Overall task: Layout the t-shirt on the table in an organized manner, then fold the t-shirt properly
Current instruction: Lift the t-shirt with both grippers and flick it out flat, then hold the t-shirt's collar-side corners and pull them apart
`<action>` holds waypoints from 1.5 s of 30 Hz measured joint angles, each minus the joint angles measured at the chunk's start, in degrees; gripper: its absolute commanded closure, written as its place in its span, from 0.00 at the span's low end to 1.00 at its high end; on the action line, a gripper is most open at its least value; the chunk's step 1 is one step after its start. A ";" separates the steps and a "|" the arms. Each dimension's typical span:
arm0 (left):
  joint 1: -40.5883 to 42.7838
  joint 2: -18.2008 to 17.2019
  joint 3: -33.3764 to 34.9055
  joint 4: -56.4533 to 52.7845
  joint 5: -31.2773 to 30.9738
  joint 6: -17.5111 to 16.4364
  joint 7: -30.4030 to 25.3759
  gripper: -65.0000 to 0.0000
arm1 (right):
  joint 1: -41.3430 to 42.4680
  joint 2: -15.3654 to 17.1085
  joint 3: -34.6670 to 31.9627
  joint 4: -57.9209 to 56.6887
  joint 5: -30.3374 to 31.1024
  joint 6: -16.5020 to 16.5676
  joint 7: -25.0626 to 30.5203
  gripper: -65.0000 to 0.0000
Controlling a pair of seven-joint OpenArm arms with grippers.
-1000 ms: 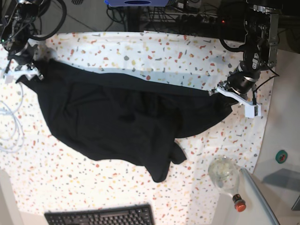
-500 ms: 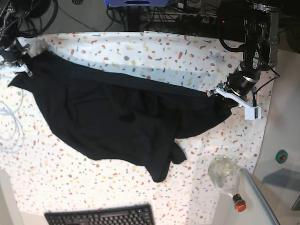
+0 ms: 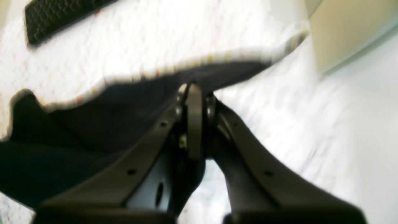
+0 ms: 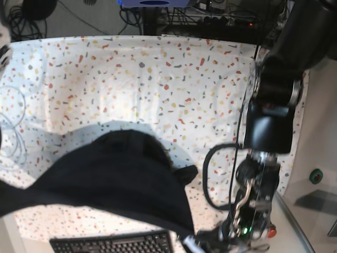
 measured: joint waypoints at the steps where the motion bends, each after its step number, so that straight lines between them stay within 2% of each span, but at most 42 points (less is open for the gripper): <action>1: -3.58 1.95 0.11 -1.44 0.26 -0.17 -0.11 1.00 | 3.13 1.86 -0.44 0.39 0.83 0.68 0.50 1.00; 4: -12.24 6.69 -0.39 -0.74 -1.31 -0.70 -0.63 1.00 | 11.13 7.78 0.26 5.03 -0.55 -0.35 1.55 1.00; 6: -14.05 8.92 -3.74 3.30 -1.90 -0.44 -0.57 1.00 | 12.20 11.30 1.36 9.81 -0.72 -0.50 1.16 1.00; 9: -13.53 9.77 -8.79 10.34 -2.73 -0.46 0.11 1.00 | 10.75 12.55 6.51 18.43 -0.59 -0.33 -0.55 1.00; 12: -8.55 9.25 -11.61 18.16 -4.37 -0.33 -1.14 1.00 | 3.13 12.02 16.92 26.75 1.97 0.44 -2.78 1.00; 13: -5.75 8.70 -11.85 20.37 -4.04 -0.59 -1.01 1.00 | -0.46 10.69 20.28 29.31 1.33 0.33 -5.42 1.00; 14: -2.34 7.98 -12.07 22.40 -3.98 -0.31 -0.70 1.00 | -5.07 8.52 23.58 31.61 0.09 -0.35 -5.57 1.00; 18: 15.45 4.15 -11.15 29.00 -3.43 -0.22 0.11 1.00 | -22.16 -5.33 29.16 35.43 0.68 0.98 -5.77 1.00; 20: 23.93 0.94 -11.72 29.40 -3.19 -0.07 0.09 1.00 | -27.65 -12.22 29.57 33.20 -0.50 3.15 -2.43 1.00; 21: 27.39 -0.44 -11.87 28.70 -2.62 0.04 0.09 1.00 | -30.01 -14.99 29.14 31.08 -0.07 4.13 1.33 1.00; 23: 33.00 -1.49 -12.61 28.00 -1.90 0.92 0.02 1.00 | -33.44 -18.71 26.91 25.59 -0.85 5.46 7.06 1.00; 25: 36.85 -1.77 -12.57 26.53 -2.84 -0.13 -1.16 1.00 | -36.22 -20.52 24.94 19.82 -1.16 5.25 12.17 1.00; 28: 41.53 -3.48 -12.09 23.87 -3.15 -0.26 -0.72 1.00 | -39.23 -22.62 24.50 13.46 -2.29 4.52 15.43 1.00; 30: 44.33 -5.01 -12.22 22.47 -2.71 -0.11 -2.29 1.00 | -41.03 -22.95 24.44 10.80 -1.92 5.16 16.15 1.00; 34: 48.37 -7.85 -12.44 21.05 -2.84 -0.11 -10.16 1.00 | -43.89 -22.99 23.91 9.68 -0.92 5.35 16.61 1.00; 45: 51.71 -9.77 -12.37 20.13 -3.02 -0.13 -11.37 1.00 | -50.60 -29.03 23.80 15.82 -1.57 5.18 16.83 1.00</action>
